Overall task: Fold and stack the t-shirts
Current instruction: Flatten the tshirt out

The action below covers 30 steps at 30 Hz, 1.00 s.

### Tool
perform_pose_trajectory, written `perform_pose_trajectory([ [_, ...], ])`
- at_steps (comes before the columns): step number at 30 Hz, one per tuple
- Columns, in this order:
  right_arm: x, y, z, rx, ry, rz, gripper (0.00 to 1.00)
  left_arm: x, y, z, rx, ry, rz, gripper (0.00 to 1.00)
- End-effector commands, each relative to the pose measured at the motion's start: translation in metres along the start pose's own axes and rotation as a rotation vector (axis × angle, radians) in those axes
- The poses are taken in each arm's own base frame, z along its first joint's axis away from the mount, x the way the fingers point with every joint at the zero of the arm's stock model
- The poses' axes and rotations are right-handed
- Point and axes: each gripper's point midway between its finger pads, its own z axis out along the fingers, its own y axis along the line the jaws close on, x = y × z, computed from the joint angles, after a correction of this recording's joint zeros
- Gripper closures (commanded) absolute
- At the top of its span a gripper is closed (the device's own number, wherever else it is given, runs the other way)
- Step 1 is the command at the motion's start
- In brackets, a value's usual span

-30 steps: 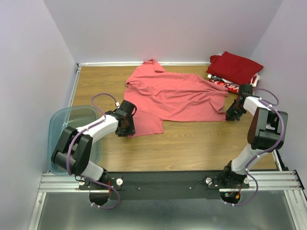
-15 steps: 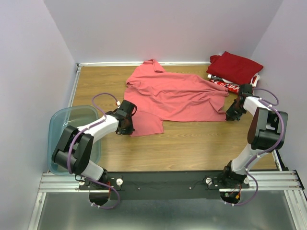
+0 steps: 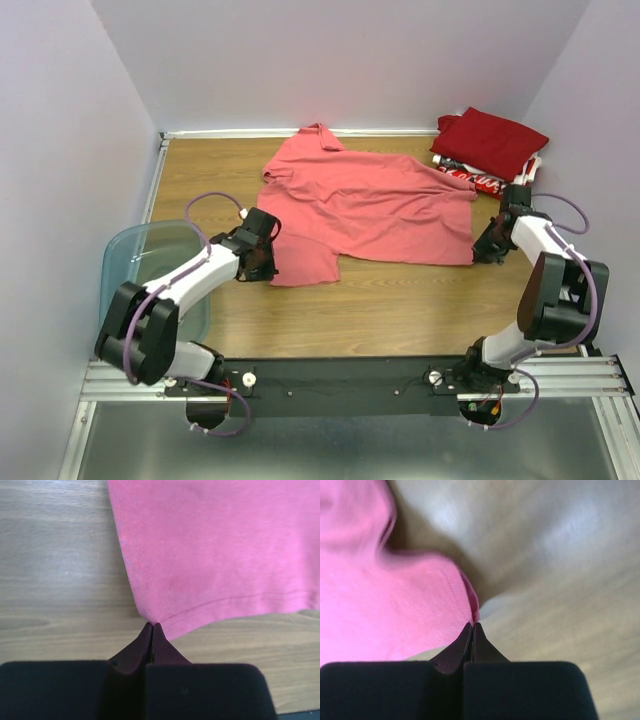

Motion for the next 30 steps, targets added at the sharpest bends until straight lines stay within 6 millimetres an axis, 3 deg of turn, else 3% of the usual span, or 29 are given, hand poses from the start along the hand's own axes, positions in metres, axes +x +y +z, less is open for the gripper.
perform_pose_trajectory([
  [1, 0.027, -0.017, -0.015, 0.031, 0.05, 0.015, 0.99, -0.006, -0.002, -0.03, 0.019, -0.033, 0.005, 1.0],
  [8, 0.056, -0.031, -0.036, 0.048, 0.091, 0.012, 0.99, 0.005, 0.001, -0.069, 0.067, -0.059, -0.049, 1.0],
  [13, 0.053, -0.026, -0.055, 0.015, 0.067, 0.025, 0.99, 0.017, 0.001, -0.094, 0.128, -0.083, -0.125, 1.0],
  [15, 0.058, -0.027, -0.061, 0.019, 0.088, 0.03, 0.99, 0.024, -0.007, -0.106, 0.192, -0.075, -0.158, 1.0],
  [26, 0.087, -0.03, -0.095, -0.012, 0.139, 0.076, 0.99, 0.052, -0.003, -0.153, 0.275, -0.055, -0.264, 1.0],
  [30, 0.089, -0.031, -0.104, -0.015, 0.127, 0.086, 1.0, 0.051, -0.007, -0.168, 0.311, -0.071, -0.283, 1.0],
])
